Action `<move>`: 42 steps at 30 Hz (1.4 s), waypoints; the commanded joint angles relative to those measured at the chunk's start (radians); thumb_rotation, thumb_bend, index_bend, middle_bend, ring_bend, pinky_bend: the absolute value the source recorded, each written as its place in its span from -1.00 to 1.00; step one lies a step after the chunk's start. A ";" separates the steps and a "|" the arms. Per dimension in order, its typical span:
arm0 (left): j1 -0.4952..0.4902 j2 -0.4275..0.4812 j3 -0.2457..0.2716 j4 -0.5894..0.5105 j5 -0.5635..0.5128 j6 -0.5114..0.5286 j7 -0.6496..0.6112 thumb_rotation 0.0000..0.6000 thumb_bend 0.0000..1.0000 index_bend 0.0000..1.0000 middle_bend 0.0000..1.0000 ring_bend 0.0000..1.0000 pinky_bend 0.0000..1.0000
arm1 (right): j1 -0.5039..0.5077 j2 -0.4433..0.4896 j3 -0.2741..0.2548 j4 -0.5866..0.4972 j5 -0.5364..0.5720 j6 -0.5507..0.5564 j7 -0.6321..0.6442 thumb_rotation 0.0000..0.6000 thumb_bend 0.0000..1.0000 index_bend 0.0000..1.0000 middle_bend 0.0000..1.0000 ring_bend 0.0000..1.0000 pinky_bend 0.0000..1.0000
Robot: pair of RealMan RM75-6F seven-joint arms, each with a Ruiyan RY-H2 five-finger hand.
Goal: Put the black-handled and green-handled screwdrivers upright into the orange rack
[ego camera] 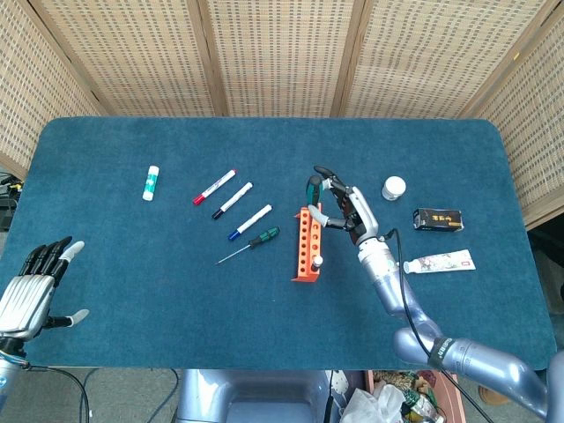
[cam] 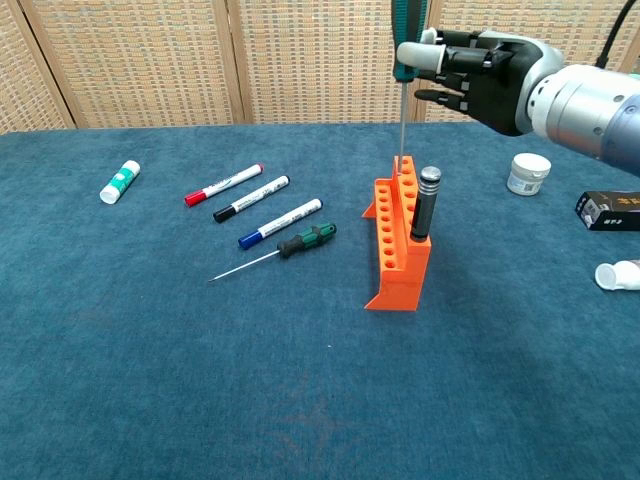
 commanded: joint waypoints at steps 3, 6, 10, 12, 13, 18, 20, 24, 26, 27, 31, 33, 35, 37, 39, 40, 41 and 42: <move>0.000 0.000 0.000 0.000 0.000 0.000 -0.001 1.00 -1.00 -1.00 -1.00 -1.00 -1.00 | 0.003 -0.012 -0.002 0.007 0.007 -0.013 -0.018 1.00 -0.13 0.35 -0.80 -1.00 -1.00; -0.001 -0.001 0.000 0.001 -0.002 -0.002 0.002 1.00 -1.00 -1.00 -1.00 -1.00 -1.00 | 0.003 -0.021 -0.002 0.012 0.010 -0.016 -0.024 1.00 -0.13 0.35 -0.80 -1.00 -1.00; -0.002 -0.001 0.001 0.000 -0.002 -0.002 0.002 1.00 -1.00 -1.00 -1.00 -1.00 -1.00 | 0.007 -0.030 0.001 0.014 0.007 -0.017 -0.042 1.00 -0.13 0.35 -0.80 -1.00 -1.00; -0.001 0.000 0.000 0.001 -0.003 -0.001 0.000 1.00 -1.00 -1.00 -1.00 -1.00 -1.00 | 0.006 -0.032 0.003 0.017 0.010 -0.018 -0.047 1.00 -0.13 0.35 -0.80 -1.00 -1.00; -0.001 0.000 -0.001 0.001 -0.004 -0.001 -0.001 1.00 -1.00 -1.00 -1.00 -1.00 -1.00 | 0.006 -0.032 0.004 0.018 0.011 -0.018 -0.048 1.00 -0.13 0.35 -0.80 -1.00 -1.00; -0.002 0.001 0.000 0.003 -0.005 -0.002 -0.004 1.00 -1.00 -1.00 -1.00 -1.00 -1.00 | -0.005 -0.021 0.012 0.023 0.010 -0.018 -0.046 1.00 -0.13 0.35 -0.80 -1.00 -1.00; -0.003 0.000 0.000 0.003 -0.004 -0.003 -0.002 1.00 -1.00 -1.00 -1.00 -1.00 -1.00 | -0.011 -0.016 0.011 0.023 0.007 -0.020 -0.046 1.00 -0.13 0.35 -0.79 -1.00 -1.00; -0.002 -0.002 0.002 0.000 -0.001 -0.001 0.005 1.00 -1.00 -1.00 -1.00 -1.00 -1.00 | -0.020 -0.011 0.008 0.028 0.003 -0.026 -0.042 1.00 -0.13 0.36 -0.79 -1.00 -1.00; -0.001 -0.003 0.003 -0.001 -0.001 0.000 0.008 1.00 -1.00 -1.00 -1.00 -1.00 -1.00 | -0.028 -0.007 0.007 0.028 -0.002 -0.030 -0.030 1.00 -0.13 0.36 -0.79 -1.00 -1.00; -0.002 -0.004 0.003 0.000 -0.002 -0.001 0.010 1.00 -1.00 -1.00 -1.00 -1.00 -1.00 | -0.033 -0.005 0.005 0.026 -0.005 -0.030 -0.024 1.00 -0.13 0.36 -0.79 -1.00 -1.00; -0.003 -0.006 0.003 -0.001 -0.002 -0.002 0.013 1.00 -1.00 -1.00 -1.00 -1.00 -1.00 | -0.042 0.000 0.001 0.025 -0.022 -0.032 -0.013 1.00 -0.13 0.36 -0.79 -1.00 -1.00; -0.002 -0.006 0.004 -0.002 0.001 0.001 0.014 1.00 -1.00 -1.00 -1.00 -1.00 -1.00 | -0.046 0.000 -0.001 0.028 -0.026 -0.033 -0.008 1.00 -0.13 0.36 -0.79 -1.00 -1.00; -0.001 -0.006 0.004 -0.003 0.002 0.002 0.014 1.00 -1.00 -1.00 -1.00 -1.00 -1.00 | -0.048 0.000 -0.003 0.030 -0.032 -0.035 -0.003 1.00 -0.13 0.36 -0.79 -1.00 -1.00; -0.001 -0.006 0.005 -0.003 0.002 0.003 0.015 1.00 -1.00 -1.00 -1.00 -1.00 -1.00 | -0.051 0.000 -0.003 0.030 -0.037 -0.034 0.002 1.00 -0.13 0.36 -0.79 -1.00 -1.00; -0.001 -0.007 0.005 -0.002 0.002 0.002 0.017 1.00 -1.00 -1.00 -1.00 -1.00 -1.00 | -0.052 0.000 -0.005 0.031 -0.045 -0.036 0.005 1.00 -0.13 0.36 -0.79 -1.00 -1.00; -0.002 -0.007 0.005 -0.002 0.002 0.001 0.017 1.00 -1.00 -1.00 -1.00 -1.00 -1.00 | -0.053 -0.001 -0.006 0.032 -0.047 -0.035 0.005 1.00 -0.13 0.36 -0.79 -1.00 -1.00; -0.002 -0.007 0.005 -0.002 0.002 0.001 0.017 1.00 -1.00 -1.00 -1.00 -1.00 -1.00 | -0.052 -0.002 -0.006 0.035 -0.049 -0.035 0.005 1.00 -0.13 0.36 -0.79 -1.00 -1.00; -0.002 -0.008 0.005 -0.002 0.001 0.001 0.018 1.00 -1.00 -1.00 -1.00 -1.00 -1.00 | -0.052 -0.003 -0.007 0.037 -0.050 -0.036 0.006 1.00 -0.13 0.36 -0.79 -1.00 -1.00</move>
